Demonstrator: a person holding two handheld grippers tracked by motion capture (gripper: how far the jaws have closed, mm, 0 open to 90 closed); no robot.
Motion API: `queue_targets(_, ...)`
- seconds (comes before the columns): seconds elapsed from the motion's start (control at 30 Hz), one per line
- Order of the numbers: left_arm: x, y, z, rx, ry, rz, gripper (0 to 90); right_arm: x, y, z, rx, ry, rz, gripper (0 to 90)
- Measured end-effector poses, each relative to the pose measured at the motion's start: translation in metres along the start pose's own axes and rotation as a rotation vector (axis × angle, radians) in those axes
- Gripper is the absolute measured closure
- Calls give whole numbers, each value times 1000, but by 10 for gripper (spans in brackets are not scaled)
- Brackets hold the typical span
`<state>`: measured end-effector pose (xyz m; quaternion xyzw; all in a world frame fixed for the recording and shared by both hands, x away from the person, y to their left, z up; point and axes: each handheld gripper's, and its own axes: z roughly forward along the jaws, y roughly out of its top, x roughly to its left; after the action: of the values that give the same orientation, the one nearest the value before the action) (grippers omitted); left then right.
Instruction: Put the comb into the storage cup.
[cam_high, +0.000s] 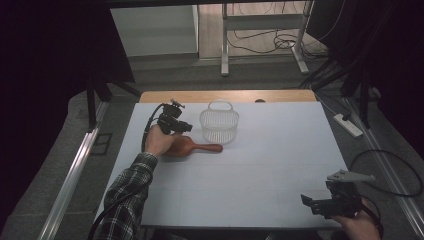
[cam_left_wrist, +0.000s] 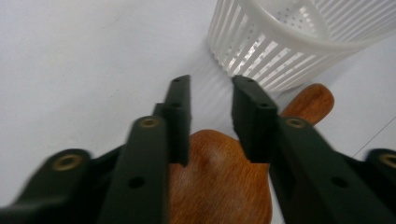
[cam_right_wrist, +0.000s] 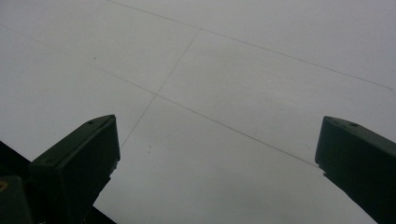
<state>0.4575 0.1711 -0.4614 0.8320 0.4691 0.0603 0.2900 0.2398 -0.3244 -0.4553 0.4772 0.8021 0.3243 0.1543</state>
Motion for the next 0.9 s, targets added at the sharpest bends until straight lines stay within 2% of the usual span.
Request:
queue_targets(0.13,1,1,2,0,-1,6,870,0,0,0,2,-1,1,0)
queue_targets(0.17,2,1,3,-2,-5,5,886,0,0,0,3,-2,1,0)
queue_targets(0.3,3,1,4,-4,-1,5,888,0,0,0,5,-7,5,4)
queue_targets(0.43,7,-2,11,5,26,-19,888,0,0,0,8,-7,6,4)
queue_targets(0.5,8,-3,12,5,27,-24,888,0,0,0,8,-8,4,4)
queue_targets(0.57,9,-6,18,14,29,-42,888,1,0,0,8,-9,0,4)
queue_targets(0.73,11,-10,26,37,43,-60,888,1,0,1,11,-12,0,6)
queue_targets(0.9,10,-12,33,77,60,-57,888,1,0,1,14,-14,-1,8)
